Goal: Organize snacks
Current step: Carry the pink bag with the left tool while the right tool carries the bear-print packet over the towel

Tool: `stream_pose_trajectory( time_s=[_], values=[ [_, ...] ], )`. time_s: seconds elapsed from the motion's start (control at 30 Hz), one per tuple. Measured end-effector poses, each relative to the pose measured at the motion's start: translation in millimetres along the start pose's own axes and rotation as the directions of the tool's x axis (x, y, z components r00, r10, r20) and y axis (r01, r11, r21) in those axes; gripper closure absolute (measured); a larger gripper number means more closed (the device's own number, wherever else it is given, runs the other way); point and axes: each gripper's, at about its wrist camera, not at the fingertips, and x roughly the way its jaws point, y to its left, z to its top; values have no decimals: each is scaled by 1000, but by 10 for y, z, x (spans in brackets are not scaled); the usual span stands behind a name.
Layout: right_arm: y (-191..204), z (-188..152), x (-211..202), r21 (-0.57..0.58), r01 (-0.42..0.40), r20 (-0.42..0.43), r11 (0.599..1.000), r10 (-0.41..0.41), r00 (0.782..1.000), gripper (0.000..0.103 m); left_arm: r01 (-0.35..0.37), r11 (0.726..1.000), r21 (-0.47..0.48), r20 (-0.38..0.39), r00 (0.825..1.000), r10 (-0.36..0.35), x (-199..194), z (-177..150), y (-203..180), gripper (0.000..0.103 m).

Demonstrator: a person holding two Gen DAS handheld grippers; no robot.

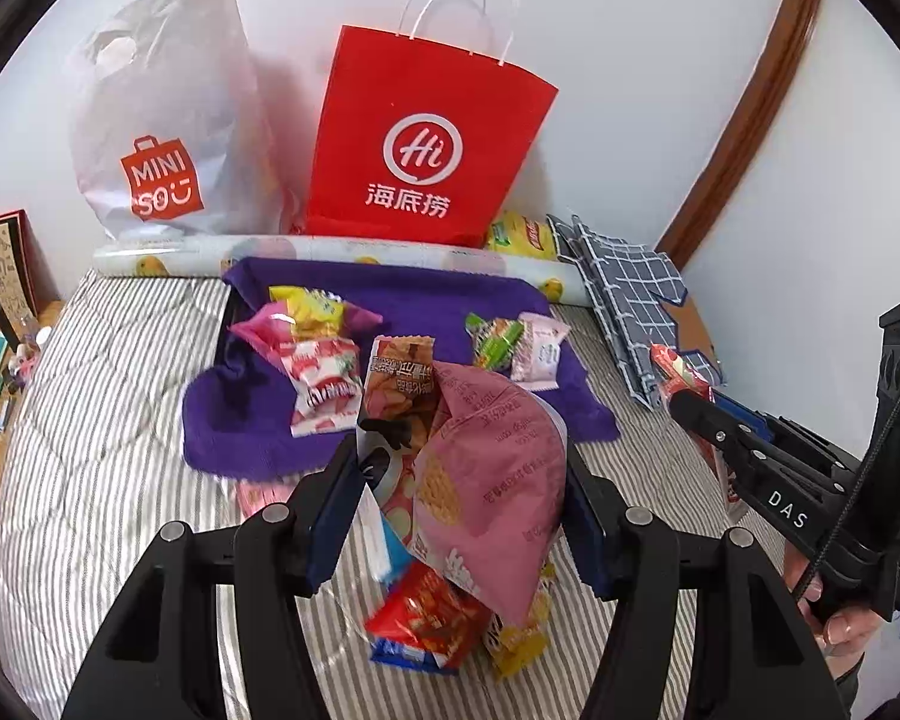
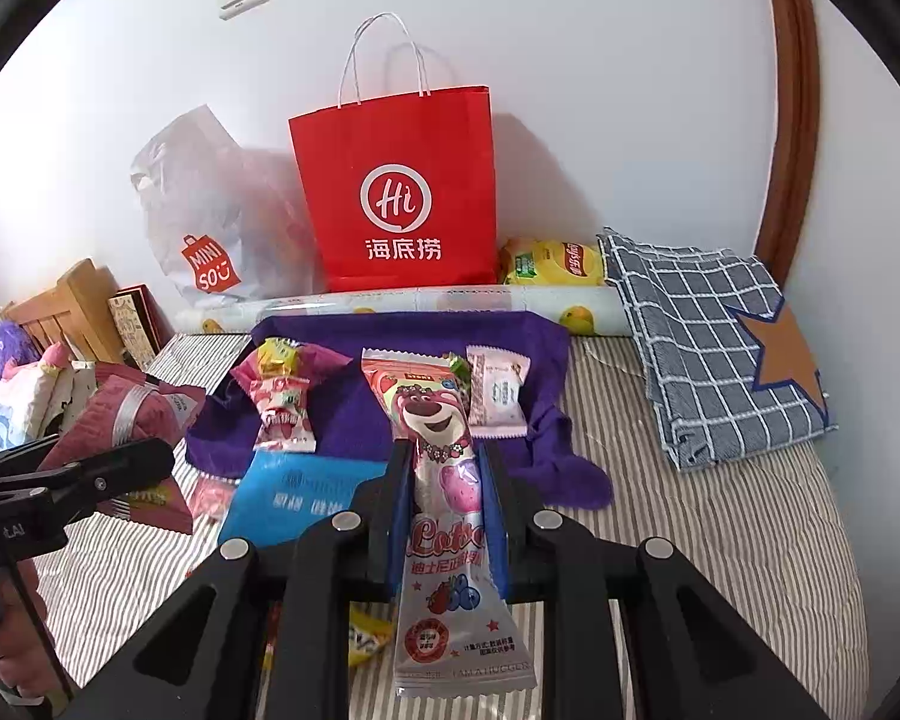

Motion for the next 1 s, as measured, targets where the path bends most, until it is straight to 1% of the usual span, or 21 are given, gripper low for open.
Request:
stream_pose_trajectory(
  time_s=[0.23,0.63,0.8,1.0],
  values=[
    [37,231,359,-7,-13,-13,1000,13,1000,82,-16,1000,7,-1,1000,16,153,292,109,42],
    [-16,503,946,10,-30,-45,999,30,999,82,-31,999,-9,-21,999,31,559,713,402,42],
    [-25,553,1193,20,-57,-76,998,59,995,82,-40,999,-29,-37,999,39,733,778,562,42],
    [42,569,1497,11,-85,-130,996,85,988,82,-24,999,-48,-64,998,21,956,791,668,42]
  ],
)
